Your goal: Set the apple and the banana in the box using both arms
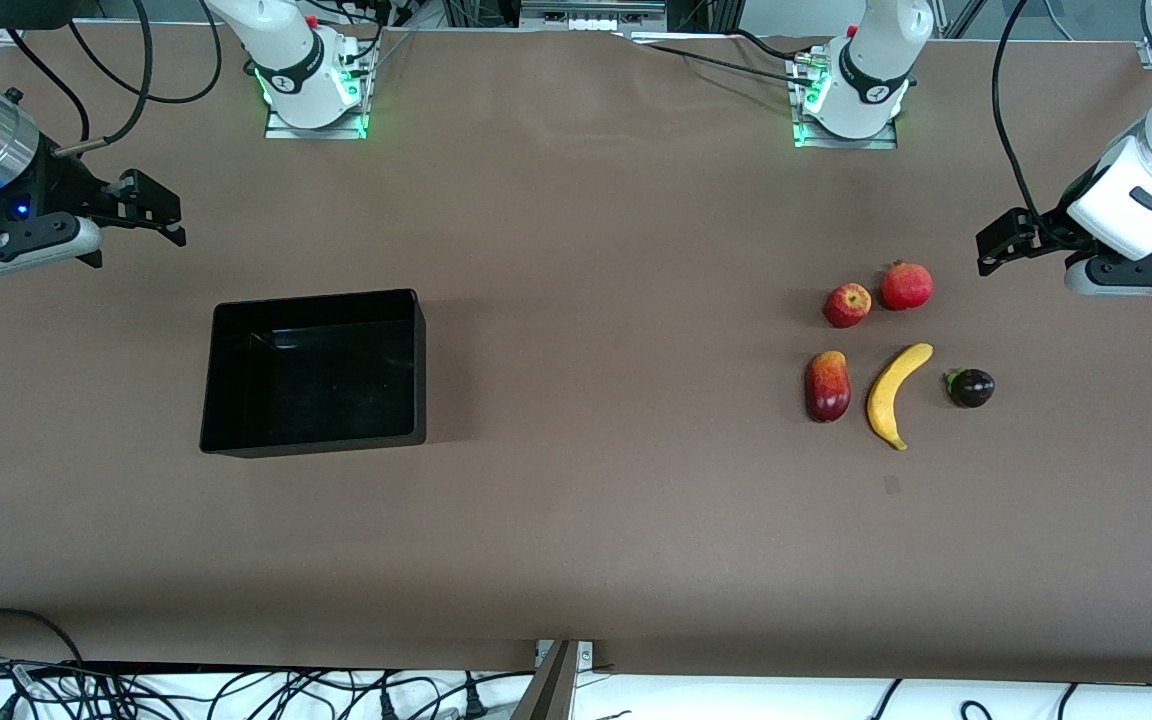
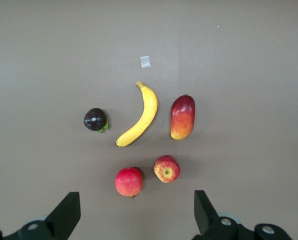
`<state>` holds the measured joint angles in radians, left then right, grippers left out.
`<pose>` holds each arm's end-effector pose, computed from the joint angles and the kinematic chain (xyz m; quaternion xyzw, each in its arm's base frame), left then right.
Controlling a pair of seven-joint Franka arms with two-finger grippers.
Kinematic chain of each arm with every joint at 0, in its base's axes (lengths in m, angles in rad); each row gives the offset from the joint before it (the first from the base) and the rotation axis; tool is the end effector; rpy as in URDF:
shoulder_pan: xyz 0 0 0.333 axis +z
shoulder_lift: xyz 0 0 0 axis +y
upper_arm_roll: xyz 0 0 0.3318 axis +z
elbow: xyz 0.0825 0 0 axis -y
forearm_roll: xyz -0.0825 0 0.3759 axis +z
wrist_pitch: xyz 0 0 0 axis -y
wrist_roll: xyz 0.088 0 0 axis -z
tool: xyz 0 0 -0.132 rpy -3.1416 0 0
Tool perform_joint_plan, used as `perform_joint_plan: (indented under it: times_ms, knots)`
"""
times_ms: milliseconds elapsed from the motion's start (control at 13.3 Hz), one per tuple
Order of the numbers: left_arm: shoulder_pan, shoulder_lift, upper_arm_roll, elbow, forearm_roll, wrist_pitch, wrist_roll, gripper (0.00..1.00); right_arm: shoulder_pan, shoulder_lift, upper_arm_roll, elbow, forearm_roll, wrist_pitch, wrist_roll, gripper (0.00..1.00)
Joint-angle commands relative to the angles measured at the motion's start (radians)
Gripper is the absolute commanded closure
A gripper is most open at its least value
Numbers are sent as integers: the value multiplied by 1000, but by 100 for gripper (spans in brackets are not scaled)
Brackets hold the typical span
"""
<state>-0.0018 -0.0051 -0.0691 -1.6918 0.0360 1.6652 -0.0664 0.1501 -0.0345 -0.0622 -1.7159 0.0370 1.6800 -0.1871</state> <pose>0.5478 -0.0345 0.5699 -0.9998 0.0041 0.0095 0.0188 0.5391 0.0515 0.5759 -0.9906 -0.1350 -0.0002 0.0195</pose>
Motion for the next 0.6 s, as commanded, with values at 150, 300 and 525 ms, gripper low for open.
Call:
perform_joint_plan:
  times_ms: [150,300,525]
  knots:
    - [-6,14,3,35,-14,-28,-6,0,2,8,-1,21,-16,-5,0,0]
    - [-6,14,3,35,-14,-28,-6,0,0,8,-2,21,-17,-5,0,0]
    - [-6,14,3,35,-14,-28,-6,0,-4,18,-4,19,-20,-6,-3,0]
